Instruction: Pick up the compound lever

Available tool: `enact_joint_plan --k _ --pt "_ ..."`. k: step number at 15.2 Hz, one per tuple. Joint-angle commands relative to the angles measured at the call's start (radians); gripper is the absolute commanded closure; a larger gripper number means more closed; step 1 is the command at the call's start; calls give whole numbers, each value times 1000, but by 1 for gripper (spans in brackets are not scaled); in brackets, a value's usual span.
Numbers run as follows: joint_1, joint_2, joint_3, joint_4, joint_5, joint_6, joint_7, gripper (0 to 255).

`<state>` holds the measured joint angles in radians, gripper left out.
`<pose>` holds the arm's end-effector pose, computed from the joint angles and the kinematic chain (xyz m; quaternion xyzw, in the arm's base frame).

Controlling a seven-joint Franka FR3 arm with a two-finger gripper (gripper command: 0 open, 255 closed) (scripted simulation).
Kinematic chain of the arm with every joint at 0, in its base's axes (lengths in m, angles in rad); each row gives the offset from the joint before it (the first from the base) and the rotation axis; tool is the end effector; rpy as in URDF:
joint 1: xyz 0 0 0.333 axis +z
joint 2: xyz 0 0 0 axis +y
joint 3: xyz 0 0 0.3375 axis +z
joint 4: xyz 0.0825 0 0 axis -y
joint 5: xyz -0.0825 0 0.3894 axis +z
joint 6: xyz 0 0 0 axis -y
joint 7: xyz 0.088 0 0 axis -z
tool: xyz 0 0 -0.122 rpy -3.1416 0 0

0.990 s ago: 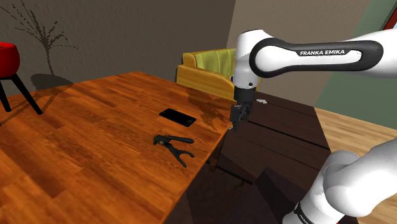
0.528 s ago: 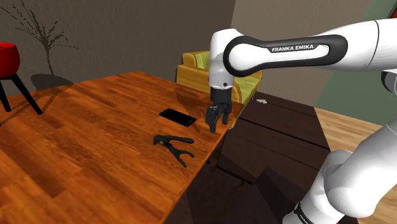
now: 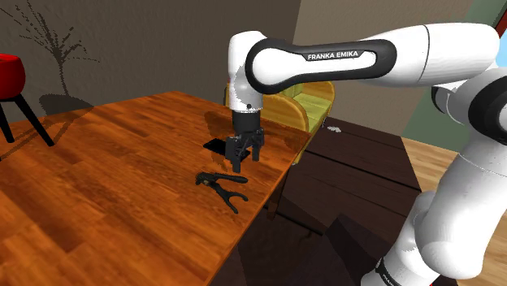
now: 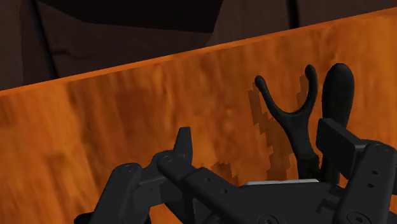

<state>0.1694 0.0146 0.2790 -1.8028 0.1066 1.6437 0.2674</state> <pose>0.4914 0.2492 0.5198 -0.9914 -0.0816 0.1000 0.0209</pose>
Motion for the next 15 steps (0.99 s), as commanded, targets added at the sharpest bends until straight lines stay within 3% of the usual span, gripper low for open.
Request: enact_joint_plan --k 1,6,15 --pt "18 79 17 89 -11 -10 27 0" --pt "74 263 47 320 -45 -57 86 0" --pt "72 265 44 221 -45 43 75 0"
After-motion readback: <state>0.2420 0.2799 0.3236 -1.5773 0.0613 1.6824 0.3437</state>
